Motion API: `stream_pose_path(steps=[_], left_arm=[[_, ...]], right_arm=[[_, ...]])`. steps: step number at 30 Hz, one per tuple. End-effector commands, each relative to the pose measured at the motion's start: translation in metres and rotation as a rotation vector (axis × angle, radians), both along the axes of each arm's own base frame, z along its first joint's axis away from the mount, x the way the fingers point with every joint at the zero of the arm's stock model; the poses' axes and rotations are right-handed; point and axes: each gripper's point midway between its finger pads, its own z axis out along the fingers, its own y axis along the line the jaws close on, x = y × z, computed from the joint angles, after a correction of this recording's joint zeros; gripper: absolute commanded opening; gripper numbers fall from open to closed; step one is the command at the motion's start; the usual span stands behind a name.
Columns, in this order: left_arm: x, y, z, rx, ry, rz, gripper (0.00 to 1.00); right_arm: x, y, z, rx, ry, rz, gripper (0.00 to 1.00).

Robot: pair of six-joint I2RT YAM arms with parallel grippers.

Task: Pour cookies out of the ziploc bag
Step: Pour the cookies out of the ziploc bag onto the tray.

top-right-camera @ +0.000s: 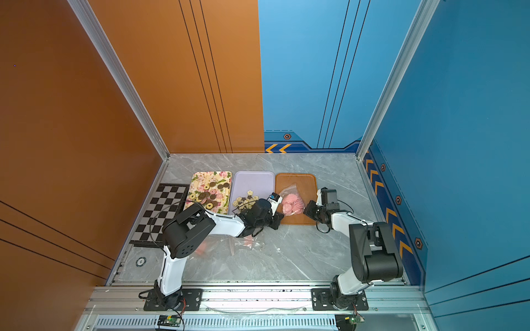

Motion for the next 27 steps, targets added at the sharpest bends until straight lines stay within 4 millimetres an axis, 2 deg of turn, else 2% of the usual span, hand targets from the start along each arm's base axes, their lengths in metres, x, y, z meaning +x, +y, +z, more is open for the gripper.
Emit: stream_pose_path(steps=[1,5,7,8,9,10,12,13,17,21,27], left_arm=[[-0.007,-0.006,0.026,-0.054,-0.006,-0.079,0.00],[-0.006,-0.016,0.043,-0.120,0.021,-0.121,0.00],[-0.004,-0.018,0.045,-0.123,0.016,-0.116,0.00],[-0.004,-0.018,0.043,-0.119,0.019,-0.115,0.00],[-0.003,-0.018,0.039,-0.111,0.021,-0.108,0.00],[-0.002,-0.016,0.034,-0.100,0.021,-0.096,0.00],[0.003,-0.009,0.024,-0.067,0.021,-0.049,0.00],[0.005,-0.004,0.022,-0.057,0.020,-0.024,0.00],[0.011,0.006,0.018,-0.035,0.008,0.020,0.00],[0.016,0.014,0.007,-0.009,0.016,0.058,0.00],[0.018,0.018,0.001,0.003,0.020,0.068,0.00]], right_arm=[[-0.008,0.001,0.023,-0.023,-0.042,0.030,0.00],[-0.011,-0.001,0.036,-0.015,-0.073,0.028,0.00],[-0.015,-0.006,0.030,-0.047,-0.049,0.027,0.00],[-0.017,-0.009,0.022,-0.073,-0.025,0.027,0.03],[-0.019,-0.011,0.015,-0.084,0.000,0.023,0.22],[-0.020,-0.010,0.006,-0.081,0.025,0.030,0.37],[-0.020,-0.009,-0.009,-0.064,0.066,0.021,0.52],[-0.018,-0.008,-0.014,-0.056,0.074,0.018,0.55],[-0.009,-0.004,-0.023,-0.042,0.088,0.019,0.51],[-0.002,-0.003,-0.030,-0.045,0.095,0.008,0.39],[0.005,-0.003,-0.039,-0.046,0.093,-0.005,0.41]])
